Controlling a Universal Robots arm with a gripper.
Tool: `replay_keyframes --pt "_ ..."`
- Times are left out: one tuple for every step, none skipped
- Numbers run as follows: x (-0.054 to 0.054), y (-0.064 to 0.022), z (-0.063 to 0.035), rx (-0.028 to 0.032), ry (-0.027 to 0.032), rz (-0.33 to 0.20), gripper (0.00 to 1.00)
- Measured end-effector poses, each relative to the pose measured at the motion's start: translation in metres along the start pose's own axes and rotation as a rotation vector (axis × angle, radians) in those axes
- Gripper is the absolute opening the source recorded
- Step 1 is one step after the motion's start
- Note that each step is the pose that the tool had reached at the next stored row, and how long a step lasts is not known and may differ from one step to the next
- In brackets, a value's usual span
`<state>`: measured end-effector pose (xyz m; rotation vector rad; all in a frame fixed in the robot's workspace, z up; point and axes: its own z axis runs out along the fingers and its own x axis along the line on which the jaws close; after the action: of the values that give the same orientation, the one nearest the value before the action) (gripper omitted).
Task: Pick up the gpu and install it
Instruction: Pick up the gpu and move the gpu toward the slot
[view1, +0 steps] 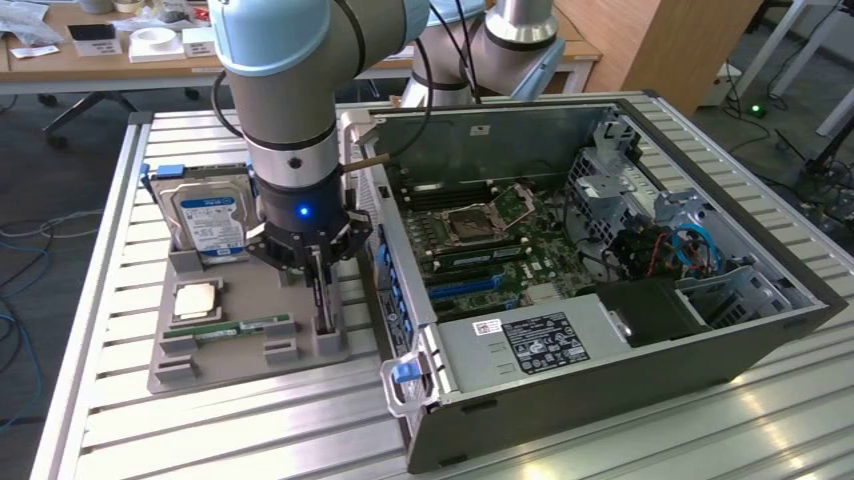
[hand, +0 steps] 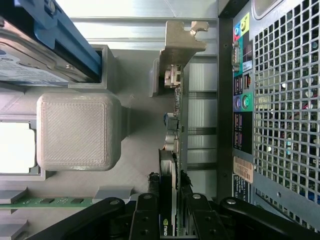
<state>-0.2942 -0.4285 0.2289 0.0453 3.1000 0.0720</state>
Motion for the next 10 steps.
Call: replay_keyframes --pt "0.0000 0.0000 0.0000 0.0001 -0.0001 0.000 0.26" --pt "-0.0001 0.0001 -0.0002 0.0001 -0.0003 0.000 0.26" --pt "-0.0001 0.0001 -0.0008 0.0008 -0.0003 0.000 0.26" --pt "-0.0001 0.0000 -0.0017 0.0019 -0.0001 0.000 0.26" --pt "-0.0002 0.0001 -0.0026 0.0025 0.0000 0.000 0.26" --pt "-0.0002 0.0002 -0.0037 0.0025 -0.0001 0.000 0.26" --pt "-0.0002 0.0002 -0.0048 0.0026 -0.0001 0.000 0.26" --pt "-0.0002 0.0003 -0.0061 0.0026 -0.0001 0.000 0.26" --pt "-0.0003 0.0003 -0.0074 0.0026 -0.0001 0.000 0.26" --pt "-0.0003 0.0004 -0.0088 0.0026 -0.0001 0.000 0.26"
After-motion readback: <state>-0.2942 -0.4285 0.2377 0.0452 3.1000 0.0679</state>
